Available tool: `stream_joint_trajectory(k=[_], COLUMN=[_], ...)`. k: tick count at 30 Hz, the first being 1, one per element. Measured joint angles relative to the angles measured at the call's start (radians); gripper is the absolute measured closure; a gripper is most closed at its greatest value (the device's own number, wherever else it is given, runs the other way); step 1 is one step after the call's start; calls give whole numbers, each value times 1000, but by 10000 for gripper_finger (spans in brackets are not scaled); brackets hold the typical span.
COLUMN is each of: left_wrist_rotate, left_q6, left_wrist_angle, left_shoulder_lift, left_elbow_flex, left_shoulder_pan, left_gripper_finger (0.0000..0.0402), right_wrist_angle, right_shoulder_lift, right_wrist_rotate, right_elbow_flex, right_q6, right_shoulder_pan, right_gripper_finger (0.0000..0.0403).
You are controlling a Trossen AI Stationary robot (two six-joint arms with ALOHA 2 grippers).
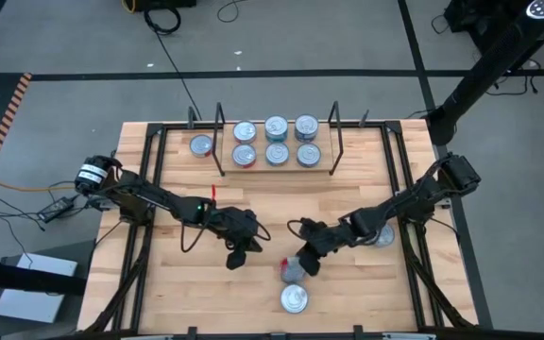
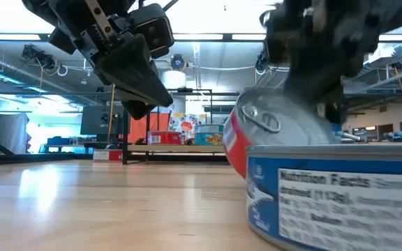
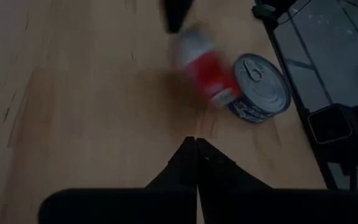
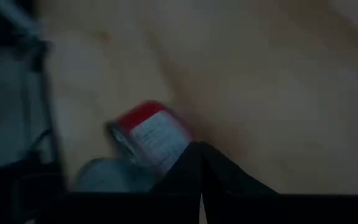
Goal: Stack canned seafood by type on shelf
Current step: Stack the red tuna can on top of the other red tuna can on the shelf
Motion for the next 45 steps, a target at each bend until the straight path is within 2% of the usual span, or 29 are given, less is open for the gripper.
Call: stream_joint_trajectory(k=[4,8,14,20,24,31,37,45], left_wrist_rotate=[-7,-32,-76,-28,-26,-38,-77,-116], left_q6=[0,0,12,-4,-37,-53,14,53], left_wrist_angle=[4,9,22,134,251,399,377,244], left_shoulder_lift=[0,0,15,96,159,235,235,235], left_elbow_flex=[0,0,0,0,0,1,30,65], left_shoulder_pan=[0,0,0,0,0,1,3,20], left_gripper_finger=[401,401,402,402,402,402,402,402], right_wrist_angle=[-3,-1,6,-9,-5,34,61,69], right_shoulder_lift=[-5,-10,-20,-2,-3,32,82,125], right_wrist_rotate=[33,34,18,-87,-84,-36,37,27], right_elbow_flex=[2,2,2,1,2,2,2,5], right_q6=[27,-22,-76,-98,-186,-196,-188,-162], right_shoulder_pan=[-24,-30,15,68,110,123,92,-9], right_gripper_finger=[394,393,392,393,393,393,393,394])
